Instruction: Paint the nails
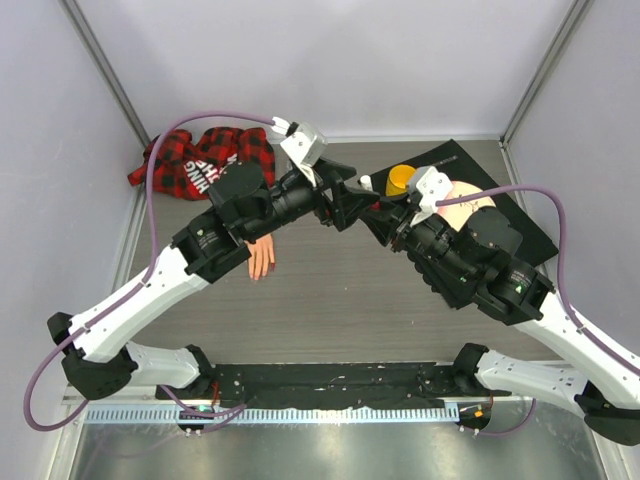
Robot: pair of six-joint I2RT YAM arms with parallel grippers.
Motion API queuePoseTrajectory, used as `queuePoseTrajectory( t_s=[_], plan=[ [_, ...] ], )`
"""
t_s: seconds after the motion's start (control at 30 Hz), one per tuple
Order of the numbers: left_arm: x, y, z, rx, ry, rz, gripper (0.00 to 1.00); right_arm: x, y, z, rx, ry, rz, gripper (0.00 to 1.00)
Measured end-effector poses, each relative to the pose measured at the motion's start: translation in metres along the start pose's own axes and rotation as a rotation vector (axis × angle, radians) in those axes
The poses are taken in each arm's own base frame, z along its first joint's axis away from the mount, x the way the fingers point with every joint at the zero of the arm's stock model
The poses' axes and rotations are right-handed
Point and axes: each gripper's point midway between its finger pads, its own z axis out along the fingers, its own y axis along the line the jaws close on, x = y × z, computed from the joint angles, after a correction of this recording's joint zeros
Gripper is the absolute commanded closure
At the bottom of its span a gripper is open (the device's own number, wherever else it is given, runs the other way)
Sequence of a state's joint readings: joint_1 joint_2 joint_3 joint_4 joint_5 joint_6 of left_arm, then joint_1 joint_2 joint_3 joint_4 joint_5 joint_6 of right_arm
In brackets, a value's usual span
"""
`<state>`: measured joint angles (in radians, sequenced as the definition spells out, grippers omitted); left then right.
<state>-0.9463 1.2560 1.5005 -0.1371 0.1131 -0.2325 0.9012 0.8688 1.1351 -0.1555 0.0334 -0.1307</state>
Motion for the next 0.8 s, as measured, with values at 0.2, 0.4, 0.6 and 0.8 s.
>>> queuePoseTrajectory(
  t_s=[0.2,0.4,0.6,0.8],
  plan=[
    [-0.003,-0.006,0.004,0.028,-0.019,-0.027,0.71,-0.002,-0.001,0.0,0.008,-0.006,0.001,0.99],
    [-0.002,-0.03,0.007,0.169,0.007,-0.034,1.0,-0.003,0.0,-0.003,-0.006,-0.008,0.004,0.99],
    [-0.006,-0.086,-0.024,0.675,0.096,-0.038,1.0,-0.016,0.045,-0.028,-0.263,-0.04,0.062,0.99],
    [0.006,-0.121,-0.07,0.996,0.119,-0.039,0.7,-0.022,0.104,-0.059,-0.6,-0.024,0.207,0.99]
  ],
)
